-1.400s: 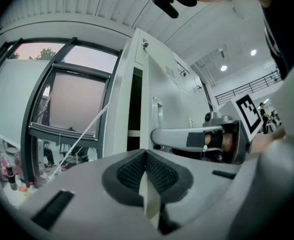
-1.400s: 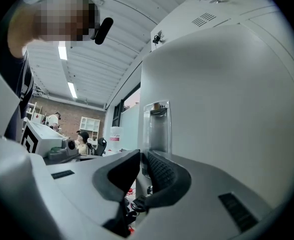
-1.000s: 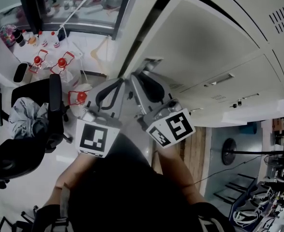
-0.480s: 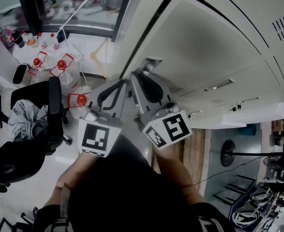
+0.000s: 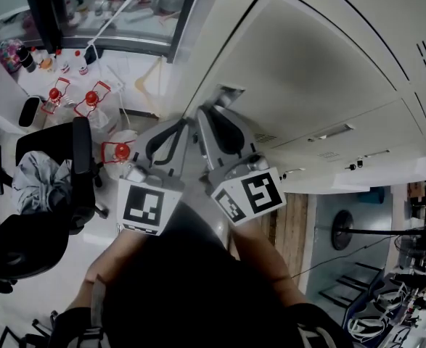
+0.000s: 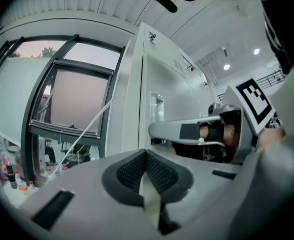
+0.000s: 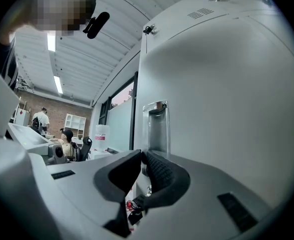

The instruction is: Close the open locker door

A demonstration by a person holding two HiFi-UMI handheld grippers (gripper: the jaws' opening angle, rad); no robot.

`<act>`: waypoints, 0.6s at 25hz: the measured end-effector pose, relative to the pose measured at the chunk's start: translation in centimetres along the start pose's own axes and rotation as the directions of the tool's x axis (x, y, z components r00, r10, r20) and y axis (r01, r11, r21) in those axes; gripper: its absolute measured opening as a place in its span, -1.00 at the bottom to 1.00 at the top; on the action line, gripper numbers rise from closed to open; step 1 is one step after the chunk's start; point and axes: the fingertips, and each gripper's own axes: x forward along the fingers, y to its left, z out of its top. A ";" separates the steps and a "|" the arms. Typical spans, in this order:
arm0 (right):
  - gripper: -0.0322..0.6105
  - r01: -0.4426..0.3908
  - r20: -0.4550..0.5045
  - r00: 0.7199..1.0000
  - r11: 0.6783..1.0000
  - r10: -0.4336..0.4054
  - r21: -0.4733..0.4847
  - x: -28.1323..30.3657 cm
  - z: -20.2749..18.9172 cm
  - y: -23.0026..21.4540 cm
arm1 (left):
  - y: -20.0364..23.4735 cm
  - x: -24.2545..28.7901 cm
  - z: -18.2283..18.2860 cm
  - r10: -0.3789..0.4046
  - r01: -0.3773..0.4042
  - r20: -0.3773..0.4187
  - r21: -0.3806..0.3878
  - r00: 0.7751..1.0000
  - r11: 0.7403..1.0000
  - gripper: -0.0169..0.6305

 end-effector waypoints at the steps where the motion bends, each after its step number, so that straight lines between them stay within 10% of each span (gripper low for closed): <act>1: -0.76 0.004 0.000 1.000 1.000 -0.004 0.000 0.1 0.0 -0.1 | 0.1 0.1 0.0 0.004 -0.004 0.001 -0.002 1.000 1.000 -0.94; 15: -0.76 0.054 0.007 0.999 0.999 -0.054 0.000 0.8 -0.1 -0.6 | 1.1 0.4 0.4 0.028 -0.028 0.009 -0.020 1.000 0.999 -0.94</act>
